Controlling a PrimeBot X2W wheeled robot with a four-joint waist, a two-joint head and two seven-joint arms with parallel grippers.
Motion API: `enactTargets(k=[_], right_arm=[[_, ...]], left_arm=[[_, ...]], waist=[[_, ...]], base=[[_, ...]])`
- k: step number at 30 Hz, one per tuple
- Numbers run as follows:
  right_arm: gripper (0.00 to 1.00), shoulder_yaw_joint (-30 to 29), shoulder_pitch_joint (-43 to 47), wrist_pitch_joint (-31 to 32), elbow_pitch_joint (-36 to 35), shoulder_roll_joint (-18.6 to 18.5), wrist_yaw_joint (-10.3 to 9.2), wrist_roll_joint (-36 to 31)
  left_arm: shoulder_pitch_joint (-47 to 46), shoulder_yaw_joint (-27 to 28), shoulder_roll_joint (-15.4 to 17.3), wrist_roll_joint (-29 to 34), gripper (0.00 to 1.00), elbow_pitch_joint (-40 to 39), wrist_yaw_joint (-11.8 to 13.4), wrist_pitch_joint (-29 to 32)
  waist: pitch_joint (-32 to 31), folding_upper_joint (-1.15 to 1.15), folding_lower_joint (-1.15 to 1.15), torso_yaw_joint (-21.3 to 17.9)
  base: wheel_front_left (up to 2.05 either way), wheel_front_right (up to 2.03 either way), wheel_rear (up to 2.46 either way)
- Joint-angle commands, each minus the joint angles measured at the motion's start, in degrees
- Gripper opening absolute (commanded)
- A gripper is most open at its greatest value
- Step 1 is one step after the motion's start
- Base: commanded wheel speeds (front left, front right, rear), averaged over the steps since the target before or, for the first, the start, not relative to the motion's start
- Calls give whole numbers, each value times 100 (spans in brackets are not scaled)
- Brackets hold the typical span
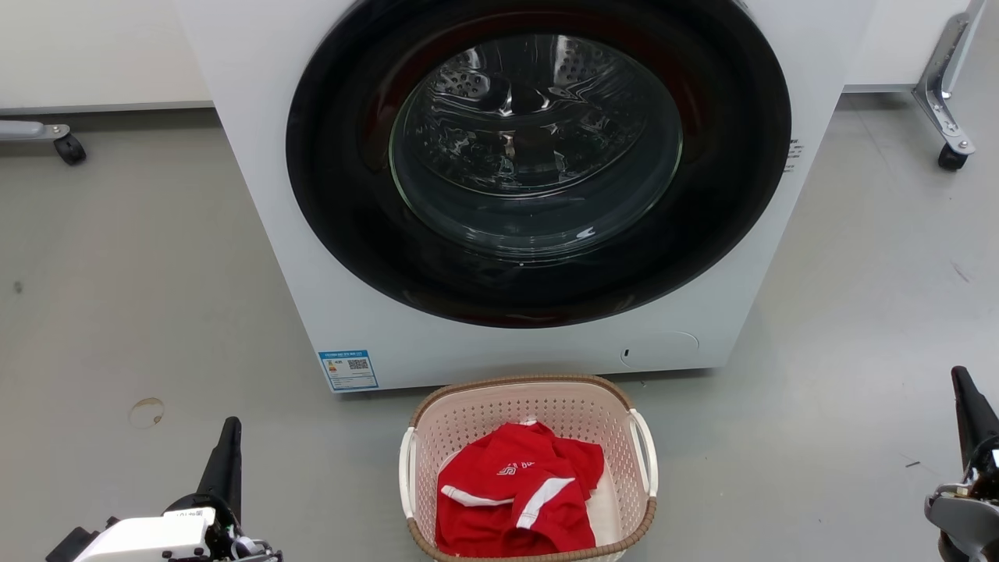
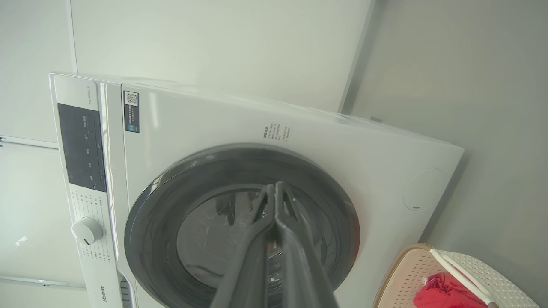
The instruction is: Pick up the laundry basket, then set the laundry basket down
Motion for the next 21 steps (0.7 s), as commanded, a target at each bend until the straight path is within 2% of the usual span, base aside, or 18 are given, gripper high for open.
enactTargets(k=[1,9,10,12,16,21], right_arm=[[0,100,-277,41,-178,-141,28,28],[0,100,-277,41,-178,-141,28,28],[100,5,15,-2,24,16,0,-3],[100,50,169,-16,168,172,-4,-17],[100,140,150,-84,105,152,-3,-61],[100,246,137,-166,43,119,-1,-97]], left_arm=[[-317,172,65,57,0,-131,-59,16],[-317,172,65,57,0,-131,-59,16],[12,-2,-4,-2,100,28,5,-2],[156,-14,-70,-1,100,197,8,-19],[157,-52,-64,3,100,147,5,-93],[171,-89,-59,4,100,91,3,-167]], waist=[[0,0,0,0],[0,0,0,0],[0,0,0,0],[4,0,0,1],[-9,0,13,1],[0,0,1,1]], base=[[0,0,0],[0,0,0],[0,0,0],[0,0,0],[0,0,0],[0,0,0]])
